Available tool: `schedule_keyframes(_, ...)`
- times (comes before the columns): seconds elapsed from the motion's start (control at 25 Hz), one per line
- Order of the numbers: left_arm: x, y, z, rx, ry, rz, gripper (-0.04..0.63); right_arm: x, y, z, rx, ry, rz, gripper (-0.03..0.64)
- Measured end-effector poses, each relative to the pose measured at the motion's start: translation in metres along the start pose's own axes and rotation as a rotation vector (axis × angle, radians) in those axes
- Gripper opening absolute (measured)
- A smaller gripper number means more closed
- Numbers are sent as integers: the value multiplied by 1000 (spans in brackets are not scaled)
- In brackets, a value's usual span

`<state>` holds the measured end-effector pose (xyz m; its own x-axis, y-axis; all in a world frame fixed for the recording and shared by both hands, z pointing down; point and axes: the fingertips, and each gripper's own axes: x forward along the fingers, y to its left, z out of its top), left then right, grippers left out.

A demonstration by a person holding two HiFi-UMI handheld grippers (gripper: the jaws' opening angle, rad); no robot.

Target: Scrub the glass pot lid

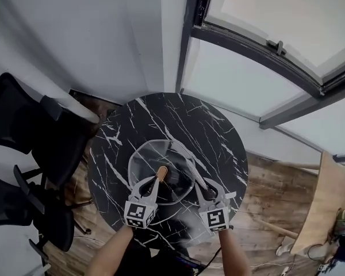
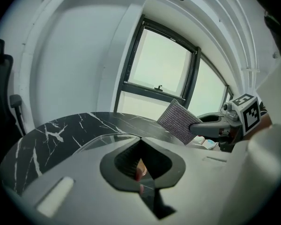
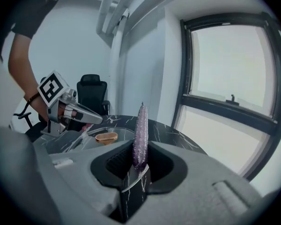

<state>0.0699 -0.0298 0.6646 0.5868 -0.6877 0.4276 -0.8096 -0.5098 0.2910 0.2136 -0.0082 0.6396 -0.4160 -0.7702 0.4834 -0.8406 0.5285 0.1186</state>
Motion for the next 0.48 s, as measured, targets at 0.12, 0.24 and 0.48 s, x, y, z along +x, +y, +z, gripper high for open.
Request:
schedule_keyframes(0.12,10,1,-8,-14,25,-11,2,18,-3,-9,-37,28,5,80)
schedule_keyframes(0.24,18,0,-12,-21,40,-31,2,38,-7,-20,-101,70,15,80)
schedule_keyframes(0.48,26,4,-36,-45,121,-43,2,75,-3,-36,-361,126,82,80)
